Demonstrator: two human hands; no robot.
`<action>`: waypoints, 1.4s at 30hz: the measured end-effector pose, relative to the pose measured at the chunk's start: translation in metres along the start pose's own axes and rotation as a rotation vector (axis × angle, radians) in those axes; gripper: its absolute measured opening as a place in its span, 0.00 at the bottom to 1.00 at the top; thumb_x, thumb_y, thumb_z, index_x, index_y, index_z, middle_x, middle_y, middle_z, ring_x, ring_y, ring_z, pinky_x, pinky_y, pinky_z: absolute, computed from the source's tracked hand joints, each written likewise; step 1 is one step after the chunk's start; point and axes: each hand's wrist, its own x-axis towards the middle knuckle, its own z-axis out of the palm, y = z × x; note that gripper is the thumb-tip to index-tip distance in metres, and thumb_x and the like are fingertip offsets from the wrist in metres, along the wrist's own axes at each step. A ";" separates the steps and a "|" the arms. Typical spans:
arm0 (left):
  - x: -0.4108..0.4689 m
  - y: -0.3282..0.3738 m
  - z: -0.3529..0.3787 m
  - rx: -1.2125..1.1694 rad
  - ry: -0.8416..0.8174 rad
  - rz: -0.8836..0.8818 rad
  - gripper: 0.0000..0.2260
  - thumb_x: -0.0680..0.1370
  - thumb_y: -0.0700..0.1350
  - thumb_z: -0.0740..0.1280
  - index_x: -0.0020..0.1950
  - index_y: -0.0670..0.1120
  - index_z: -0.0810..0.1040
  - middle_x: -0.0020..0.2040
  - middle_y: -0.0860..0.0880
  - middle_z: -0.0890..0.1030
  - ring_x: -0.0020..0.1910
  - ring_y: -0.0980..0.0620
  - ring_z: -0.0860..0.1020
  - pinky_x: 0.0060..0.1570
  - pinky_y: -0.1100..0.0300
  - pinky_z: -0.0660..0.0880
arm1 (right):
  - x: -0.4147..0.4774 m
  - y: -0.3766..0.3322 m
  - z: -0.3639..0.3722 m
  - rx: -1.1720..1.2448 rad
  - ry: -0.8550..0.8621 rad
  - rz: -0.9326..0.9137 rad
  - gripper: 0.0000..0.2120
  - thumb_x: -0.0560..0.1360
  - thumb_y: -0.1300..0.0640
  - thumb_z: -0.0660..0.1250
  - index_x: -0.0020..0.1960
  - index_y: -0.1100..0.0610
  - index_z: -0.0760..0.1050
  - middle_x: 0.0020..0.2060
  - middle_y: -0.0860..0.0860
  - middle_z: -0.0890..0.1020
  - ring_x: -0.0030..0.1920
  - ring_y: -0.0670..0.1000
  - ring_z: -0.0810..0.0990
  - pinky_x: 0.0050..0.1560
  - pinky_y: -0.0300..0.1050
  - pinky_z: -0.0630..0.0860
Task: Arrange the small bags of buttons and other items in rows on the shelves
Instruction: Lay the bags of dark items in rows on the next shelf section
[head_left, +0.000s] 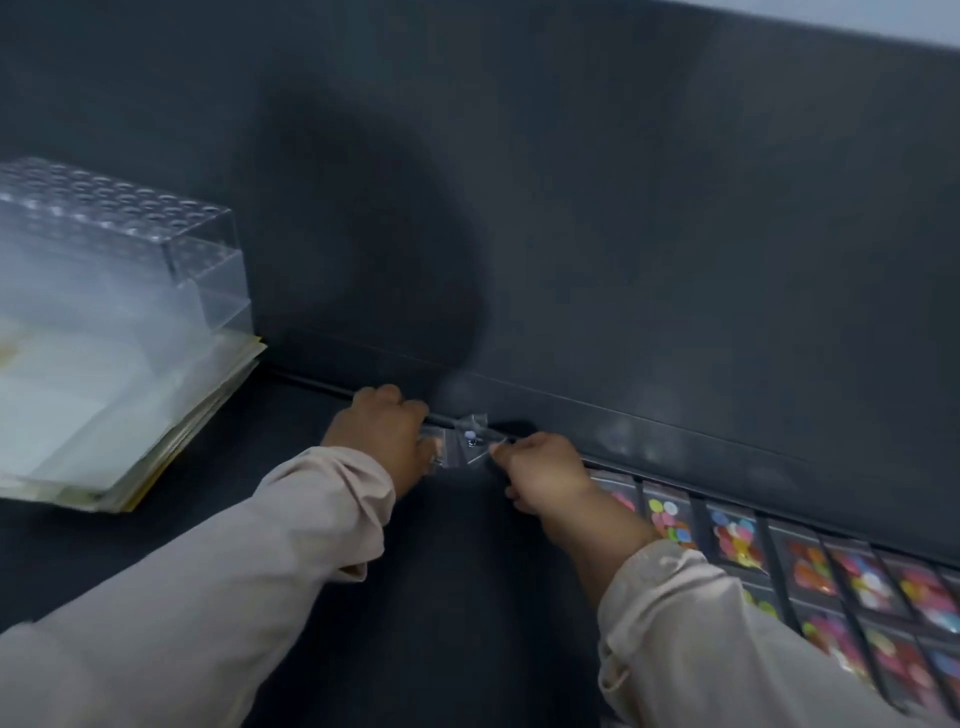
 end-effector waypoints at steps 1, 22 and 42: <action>0.008 -0.003 0.005 0.025 -0.013 0.016 0.20 0.77 0.57 0.59 0.66 0.49 0.71 0.61 0.46 0.71 0.62 0.44 0.67 0.59 0.51 0.70 | 0.006 0.000 0.004 -0.011 0.021 0.017 0.11 0.71 0.51 0.68 0.36 0.58 0.73 0.32 0.55 0.76 0.39 0.58 0.80 0.43 0.51 0.77; 0.004 0.029 -0.008 -0.804 0.060 -0.080 0.08 0.76 0.42 0.66 0.40 0.46 0.68 0.37 0.45 0.78 0.36 0.43 0.78 0.37 0.53 0.72 | -0.041 -0.020 -0.035 0.599 -0.033 0.023 0.04 0.78 0.62 0.58 0.51 0.56 0.69 0.44 0.53 0.82 0.42 0.52 0.82 0.40 0.46 0.80; -0.310 0.402 0.003 -1.560 -0.800 -0.069 0.05 0.76 0.36 0.64 0.42 0.42 0.77 0.38 0.45 0.80 0.33 0.50 0.79 0.33 0.57 0.77 | -0.352 0.245 -0.318 0.603 0.289 -0.037 0.11 0.78 0.61 0.61 0.37 0.56 0.70 0.29 0.50 0.76 0.31 0.48 0.73 0.32 0.39 0.73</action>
